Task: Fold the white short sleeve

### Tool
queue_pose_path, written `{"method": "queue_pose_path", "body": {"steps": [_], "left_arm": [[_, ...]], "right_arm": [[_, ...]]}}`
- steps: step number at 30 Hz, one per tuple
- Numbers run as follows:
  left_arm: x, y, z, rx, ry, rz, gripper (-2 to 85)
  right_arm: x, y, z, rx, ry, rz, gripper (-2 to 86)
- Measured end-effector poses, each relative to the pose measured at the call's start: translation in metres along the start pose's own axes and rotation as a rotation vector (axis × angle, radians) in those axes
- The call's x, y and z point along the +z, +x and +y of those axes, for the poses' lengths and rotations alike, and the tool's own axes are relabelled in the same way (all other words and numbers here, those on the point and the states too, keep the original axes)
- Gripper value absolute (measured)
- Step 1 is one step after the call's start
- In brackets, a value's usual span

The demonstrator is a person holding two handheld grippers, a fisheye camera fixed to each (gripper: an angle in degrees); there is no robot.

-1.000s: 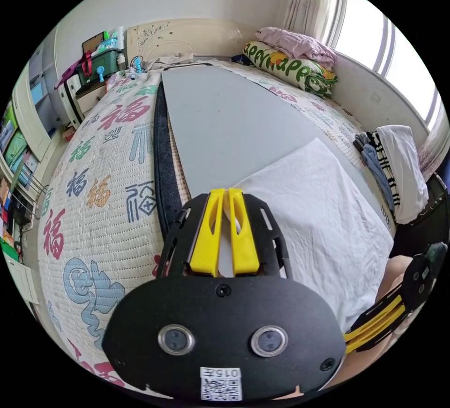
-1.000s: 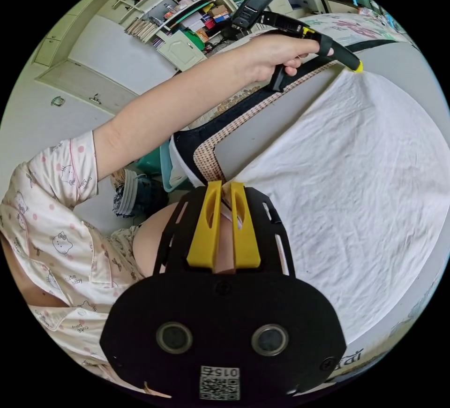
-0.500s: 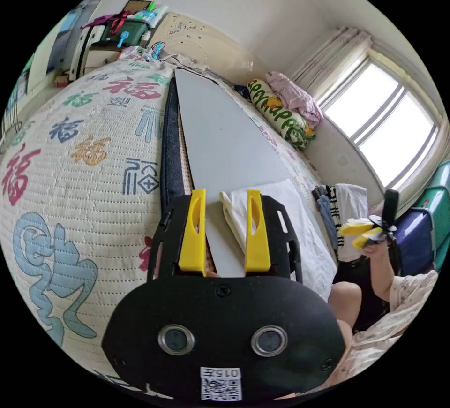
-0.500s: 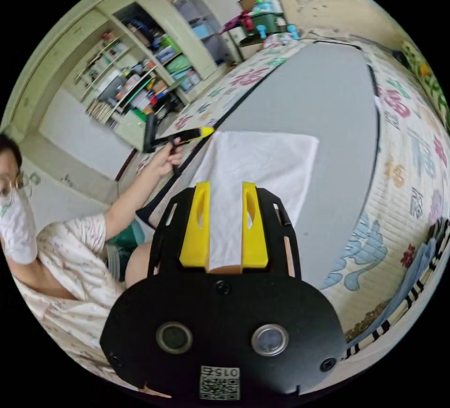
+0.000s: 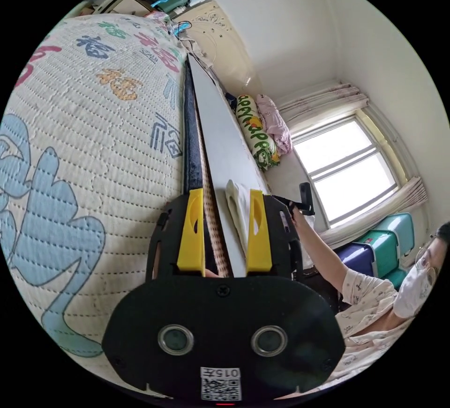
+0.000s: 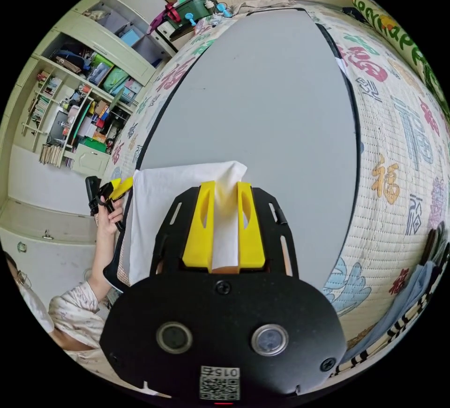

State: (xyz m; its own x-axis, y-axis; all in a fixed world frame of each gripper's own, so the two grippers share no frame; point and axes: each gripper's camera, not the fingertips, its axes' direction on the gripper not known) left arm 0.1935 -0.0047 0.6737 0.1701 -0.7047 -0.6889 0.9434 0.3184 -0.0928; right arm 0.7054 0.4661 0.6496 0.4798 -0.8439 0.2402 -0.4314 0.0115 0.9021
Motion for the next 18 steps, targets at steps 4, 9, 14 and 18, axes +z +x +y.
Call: {"method": "queue_pose_path", "body": {"steps": [4, 9, 14, 18], "left_arm": [[-0.012, -0.018, -0.003, 0.031, 0.015, 0.034, 15.4], [-0.028, -0.048, -0.009, -0.01, 0.033, 0.065, 13.9], [-0.046, -0.071, -0.016, -0.047, 0.046, 0.07, 8.0], [-0.055, -0.082, -0.028, -0.053, 0.017, 0.089, 5.4]], "right_arm": [[0.021, -0.011, -0.017, 0.015, -0.008, -0.075, 7.7], [0.067, -0.056, -0.04, -0.088, -0.03, -0.053, 7.8], [0.088, -0.071, -0.038, -0.175, -0.057, 0.08, 9.3], [0.09, -0.048, -0.024, -0.175, -0.003, 0.145, 10.8]]}}
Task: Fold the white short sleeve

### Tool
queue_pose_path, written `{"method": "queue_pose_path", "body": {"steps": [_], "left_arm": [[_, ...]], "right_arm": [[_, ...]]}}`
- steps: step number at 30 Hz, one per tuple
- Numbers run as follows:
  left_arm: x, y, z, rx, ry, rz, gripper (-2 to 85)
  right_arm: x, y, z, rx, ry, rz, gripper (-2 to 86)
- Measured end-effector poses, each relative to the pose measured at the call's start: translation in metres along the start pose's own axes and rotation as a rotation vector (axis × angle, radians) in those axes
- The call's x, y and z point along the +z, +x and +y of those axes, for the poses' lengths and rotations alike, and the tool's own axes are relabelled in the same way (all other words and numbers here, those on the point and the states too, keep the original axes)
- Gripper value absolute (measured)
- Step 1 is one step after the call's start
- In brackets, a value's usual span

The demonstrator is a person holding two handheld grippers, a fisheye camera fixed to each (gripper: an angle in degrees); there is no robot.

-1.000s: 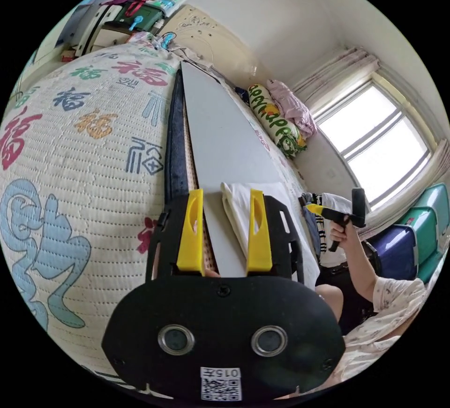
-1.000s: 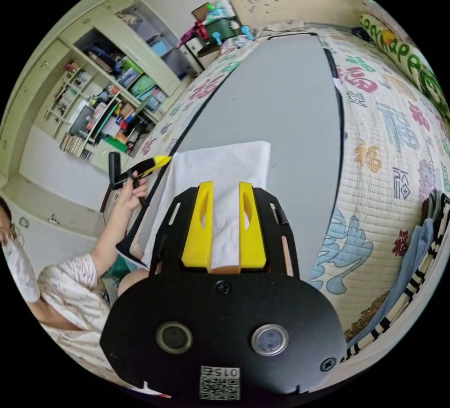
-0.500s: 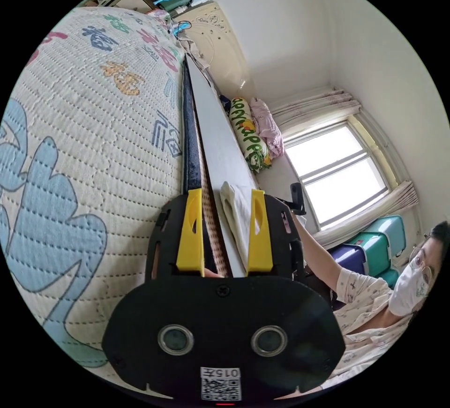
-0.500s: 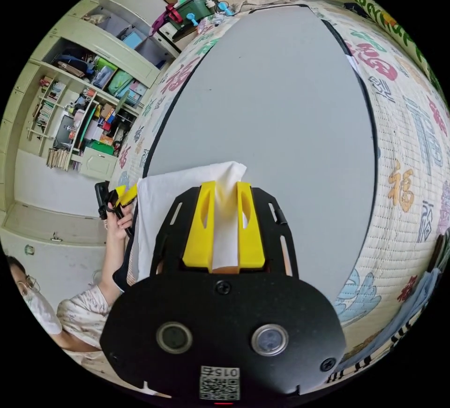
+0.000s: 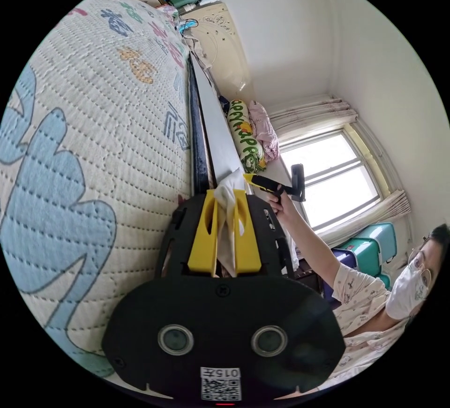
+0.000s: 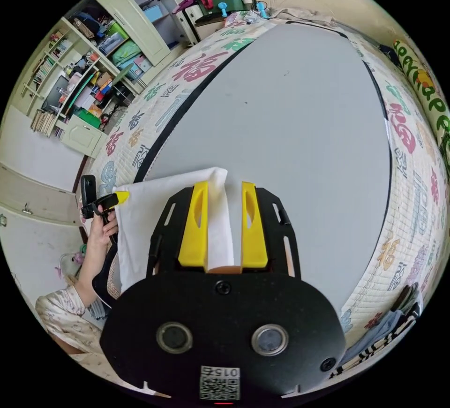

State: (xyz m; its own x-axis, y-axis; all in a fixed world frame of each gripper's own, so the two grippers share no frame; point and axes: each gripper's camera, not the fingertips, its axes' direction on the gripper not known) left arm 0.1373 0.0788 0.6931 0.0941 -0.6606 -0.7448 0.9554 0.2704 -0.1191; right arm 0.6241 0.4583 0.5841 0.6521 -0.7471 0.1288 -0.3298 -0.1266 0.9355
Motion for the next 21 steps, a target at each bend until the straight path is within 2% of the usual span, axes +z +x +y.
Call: {"method": "queue_pose_path", "body": {"steps": [6, 12, 15, 18, 21], "left_arm": [[-0.024, -0.004, -0.016, -0.005, 0.005, 0.007, 5.2], [-0.049, 0.003, -0.033, -0.007, 0.008, -0.004, 5.2], [-0.066, 0.018, -0.038, 0.016, 0.029, -0.02, 5.0], [-0.095, 0.07, -0.043, 0.122, 0.036, -0.066, 4.6], [-0.132, 0.174, -0.054, 0.305, 0.048, -0.048, 4.3]], "right_arm": [[0.051, 0.032, 0.022, 0.035, -0.008, -0.161, 10.6], [0.107, 0.051, 0.055, 0.036, -0.026, -0.18, 4.9], [0.114, 0.06, 0.088, 0.03, 0.049, -0.207, 2.8], [0.099, 0.068, 0.136, 0.005, 0.17, -0.288, 1.7], [0.057, 0.063, 0.196, -0.114, 0.332, -0.278, 0.9]]}}
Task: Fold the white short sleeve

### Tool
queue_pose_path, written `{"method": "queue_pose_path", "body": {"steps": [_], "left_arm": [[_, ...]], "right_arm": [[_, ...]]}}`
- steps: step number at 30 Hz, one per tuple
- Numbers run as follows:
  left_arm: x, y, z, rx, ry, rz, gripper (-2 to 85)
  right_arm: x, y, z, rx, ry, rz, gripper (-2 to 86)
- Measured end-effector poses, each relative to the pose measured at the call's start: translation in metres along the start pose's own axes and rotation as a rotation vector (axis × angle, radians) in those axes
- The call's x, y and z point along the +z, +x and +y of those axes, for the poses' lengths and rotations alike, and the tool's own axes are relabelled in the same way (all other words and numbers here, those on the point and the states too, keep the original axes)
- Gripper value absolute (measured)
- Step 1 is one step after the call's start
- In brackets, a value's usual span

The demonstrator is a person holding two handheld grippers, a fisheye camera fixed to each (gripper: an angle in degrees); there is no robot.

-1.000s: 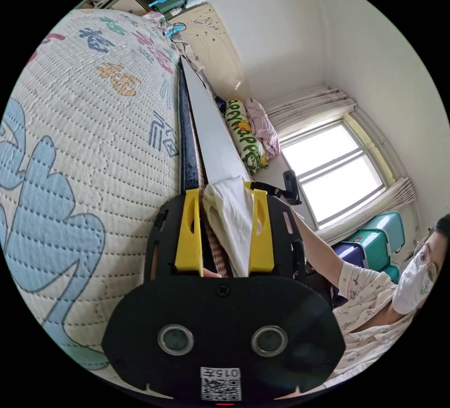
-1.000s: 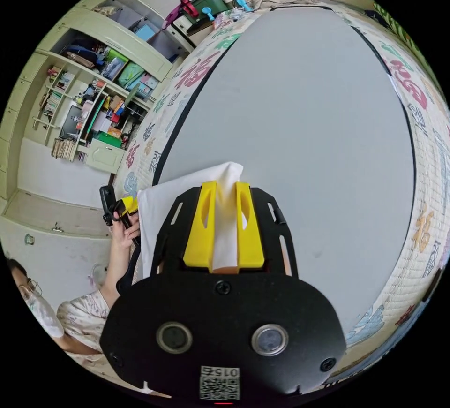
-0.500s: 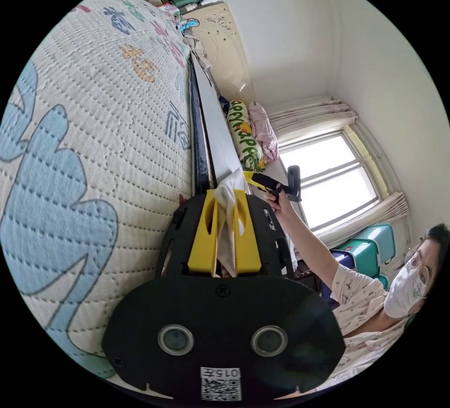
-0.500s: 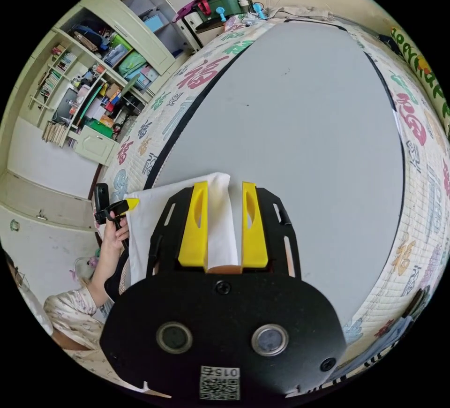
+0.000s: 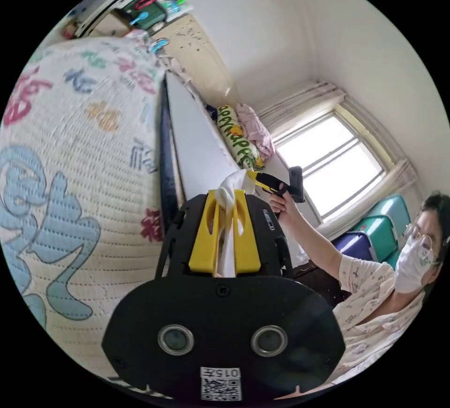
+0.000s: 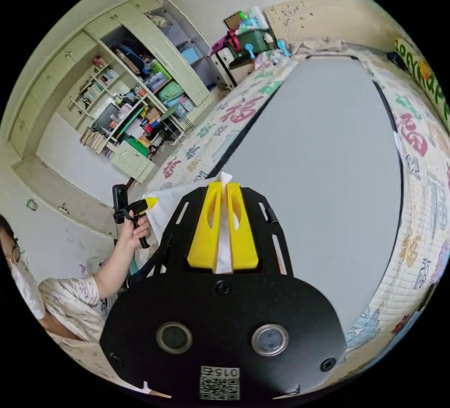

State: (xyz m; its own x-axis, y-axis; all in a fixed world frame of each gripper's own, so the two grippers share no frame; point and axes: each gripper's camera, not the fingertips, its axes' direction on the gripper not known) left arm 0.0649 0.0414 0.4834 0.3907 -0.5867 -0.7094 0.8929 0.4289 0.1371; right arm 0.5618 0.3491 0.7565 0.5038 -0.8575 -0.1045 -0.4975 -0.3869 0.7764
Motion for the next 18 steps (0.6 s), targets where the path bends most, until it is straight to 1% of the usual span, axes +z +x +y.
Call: {"method": "queue_pose_path", "body": {"steps": [1, 2, 3, 4, 5, 8, 12, 18], "left_arm": [[-0.017, 0.05, -0.02, 0.091, 0.006, -0.008, 4.2], [-0.036, 0.105, -0.036, 0.191, 0.025, -0.018, 4.0], [-0.045, 0.134, -0.042, 0.244, 0.035, -0.022, 4.0], [-0.063, 0.19, -0.048, 0.34, 0.057, -0.027, 3.8], [-0.071, 0.216, -0.048, 0.384, 0.068, -0.026, 3.8], [-0.1, 0.334, -0.034, 0.566, 0.103, -0.064, 3.6], [-0.112, 0.401, -0.025, 0.639, 0.087, -0.006, 3.4], [-0.1, 0.491, -0.024, 0.69, 0.012, 0.12, 3.3]], "right_arm": [[-0.014, -0.006, 0.009, -0.03, 0.035, -0.001, 0.8], [-0.045, -0.019, 0.031, -0.082, 0.119, -0.015, 0.7], [-0.078, -0.028, 0.057, -0.112, 0.212, -0.053, 0.5], [-0.092, -0.031, 0.071, -0.12, 0.256, -0.072, 0.5], [-0.117, -0.036, 0.101, -0.123, 0.315, -0.099, 0.5], [-0.154, -0.046, 0.179, -0.159, 0.376, -0.073, 0.4], [-0.188, -0.048, 0.29, -0.234, 0.499, -0.027, 0.4], [-0.226, -0.036, 0.416, -0.245, 0.581, 0.098, 0.5]]}}
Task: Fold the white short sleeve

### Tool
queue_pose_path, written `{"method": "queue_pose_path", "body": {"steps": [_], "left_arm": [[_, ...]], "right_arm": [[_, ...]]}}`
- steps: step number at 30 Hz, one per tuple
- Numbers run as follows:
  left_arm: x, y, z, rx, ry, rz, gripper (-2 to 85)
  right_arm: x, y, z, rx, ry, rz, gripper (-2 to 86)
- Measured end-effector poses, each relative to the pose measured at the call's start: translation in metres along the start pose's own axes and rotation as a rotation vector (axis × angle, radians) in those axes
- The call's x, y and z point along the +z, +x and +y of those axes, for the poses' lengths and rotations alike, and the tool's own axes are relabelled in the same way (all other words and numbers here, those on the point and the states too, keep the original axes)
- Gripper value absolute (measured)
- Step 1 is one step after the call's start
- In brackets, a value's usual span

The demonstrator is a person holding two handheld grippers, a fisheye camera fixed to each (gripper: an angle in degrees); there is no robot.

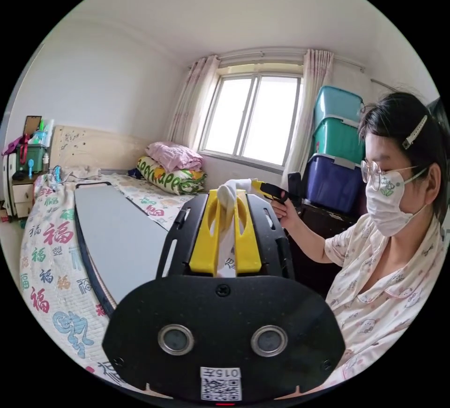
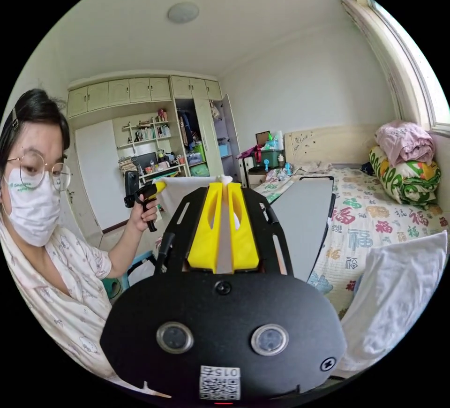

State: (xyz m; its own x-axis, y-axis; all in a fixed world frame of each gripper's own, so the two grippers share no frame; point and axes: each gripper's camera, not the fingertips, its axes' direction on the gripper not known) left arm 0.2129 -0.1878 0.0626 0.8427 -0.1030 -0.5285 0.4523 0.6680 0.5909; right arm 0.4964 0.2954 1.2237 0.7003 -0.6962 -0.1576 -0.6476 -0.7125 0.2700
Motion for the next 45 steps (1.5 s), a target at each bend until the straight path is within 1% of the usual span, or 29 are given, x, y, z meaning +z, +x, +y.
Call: {"method": "queue_pose_path", "body": {"steps": [2, 6, 8, 11, 13, 15, 18, 23, 33, 35, 37, 39, 40, 41, 44, 45], "left_arm": [[0.009, 0.023, -0.016, 0.017, -0.015, 0.094, 3.3], [0.016, 0.049, -0.018, 0.005, -0.001, 0.246, 3.4], [0.012, 0.076, -0.013, 0.042, -0.01, 0.263, 3.4], [-0.004, 0.1, 0.003, 0.066, 0.007, 0.281, 3.4], [-0.022, 0.11, 0.021, 0.019, 0.033, 0.264, 3.3], [-0.036, 0.111, 0.032, -0.026, 0.03, 0.247, 3.3], [-0.063, 0.116, 0.04, -0.045, 0.054, 0.25, 3.4], [-0.103, 0.131, 0.029, -0.003, 0.073, 0.215, 3.6], [-0.177, 0.143, 0.016, -0.006, 0.146, 0.17, 3.7], [-0.198, 0.15, 0.011, 0.0, 0.167, 0.141, 3.8], [-0.239, 0.165, 0.003, 0.016, 0.211, 0.056, 3.9], [-0.276, 0.18, -0.002, 0.015, 0.234, -0.042, 3.9], [-0.302, 0.194, -0.005, 0.018, 0.237, -0.127, 3.9], [-0.315, 0.203, -0.006, 0.025, 0.234, -0.175, 3.8], [-0.388, 0.261, -0.001, 0.04, 0.221, -0.451, 3.6], [-0.398, 0.268, 0.001, 0.031, 0.217, -0.488, 3.6]], "right_arm": [[-0.029, 0.0, 0.027, 0.001, 0.028, 0.008, 0.5], [-0.085, -0.004, 0.091, -0.04, 0.085, 0.019, 0.5], [-0.101, -0.007, 0.12, -0.063, 0.101, 0.025, 0.5], [-0.107, -0.001, 0.177, -0.027, 0.133, -0.002, 0.5], [-0.102, 0.009, 0.207, 0.015, 0.131, -0.032, 0.5], [-0.093, 0.027, 0.237, 0.04, 0.145, -0.113, 0.5], [-0.077, 0.047, 0.257, 0.028, 0.176, -0.192, 0.5], [-0.049, 0.066, 0.265, -0.063, 0.202, -0.206, 0.6], [0.02, 0.122, 0.254, -0.132, 0.133, -0.243, 0.6], [0.043, 0.13, 0.239, -0.141, 0.111, -0.253, 0.6], [0.075, 0.141, 0.219, -0.125, 0.089, -0.304, 0.6], [0.131, 0.155, 0.192, -0.098, 0.067, -0.418, 0.7], [0.146, 0.158, 0.187, -0.096, 0.063, -0.449, 0.7], [0.18, 0.162, 0.176, -0.084, 0.05, -0.513, 0.7], [0.274, 0.166, 0.159, -0.02, -0.018, -0.676, 0.7], [0.313, 0.164, 0.156, 0.007, -0.065, -0.725, 0.6]]}}
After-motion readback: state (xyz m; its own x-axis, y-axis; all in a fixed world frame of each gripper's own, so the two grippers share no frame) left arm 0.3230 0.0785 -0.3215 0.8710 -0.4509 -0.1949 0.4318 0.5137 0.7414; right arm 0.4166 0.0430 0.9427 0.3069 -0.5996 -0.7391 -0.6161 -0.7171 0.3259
